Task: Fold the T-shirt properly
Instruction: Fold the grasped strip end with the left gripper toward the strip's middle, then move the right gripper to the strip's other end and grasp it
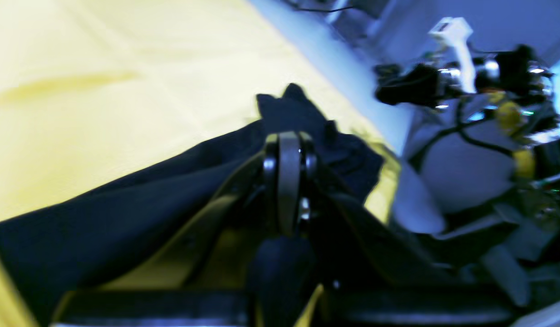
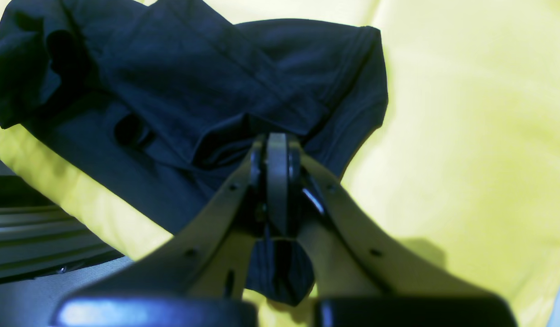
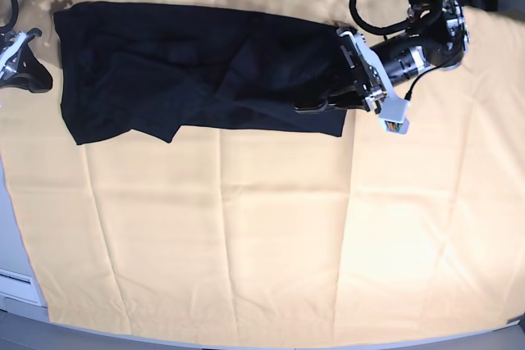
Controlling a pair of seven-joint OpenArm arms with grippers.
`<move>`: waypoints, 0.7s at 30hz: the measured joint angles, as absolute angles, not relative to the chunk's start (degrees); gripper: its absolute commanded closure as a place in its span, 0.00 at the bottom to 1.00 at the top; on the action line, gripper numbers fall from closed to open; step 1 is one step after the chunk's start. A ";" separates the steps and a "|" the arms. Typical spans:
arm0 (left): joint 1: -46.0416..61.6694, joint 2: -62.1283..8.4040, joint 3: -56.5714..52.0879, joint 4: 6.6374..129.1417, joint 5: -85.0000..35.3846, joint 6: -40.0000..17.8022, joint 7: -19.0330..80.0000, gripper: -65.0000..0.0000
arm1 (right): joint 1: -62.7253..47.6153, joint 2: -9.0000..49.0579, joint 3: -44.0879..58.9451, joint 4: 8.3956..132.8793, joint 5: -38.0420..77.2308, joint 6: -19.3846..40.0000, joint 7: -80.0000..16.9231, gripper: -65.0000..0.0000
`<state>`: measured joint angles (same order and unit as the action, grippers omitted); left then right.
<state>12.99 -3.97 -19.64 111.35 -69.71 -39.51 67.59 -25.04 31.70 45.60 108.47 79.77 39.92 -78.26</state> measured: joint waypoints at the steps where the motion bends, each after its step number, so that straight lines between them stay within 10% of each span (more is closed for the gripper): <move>1: 12.99 -3.95 -19.92 111.35 -67.24 -39.51 67.05 1.00 | -25.06 31.70 45.60 108.47 80.23 39.92 -78.26 1.00; 18: 13.30 -3.86 -12.64 104.53 -44.66 -38.04 59.35 1.00 | -21.19 31.68 45.60 108.47 82.89 39.94 -78.26 1.00; 21: 13.28 -3.86 -12.82 104.25 -44.51 -36.45 59.33 1.00 | -21.02 31.48 45.60 108.33 75.37 39.97 -75.46 0.66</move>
<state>13.28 -3.86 -12.82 104.25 -44.51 -36.45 59.33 -21.02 31.48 45.60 108.33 75.37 39.97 -75.46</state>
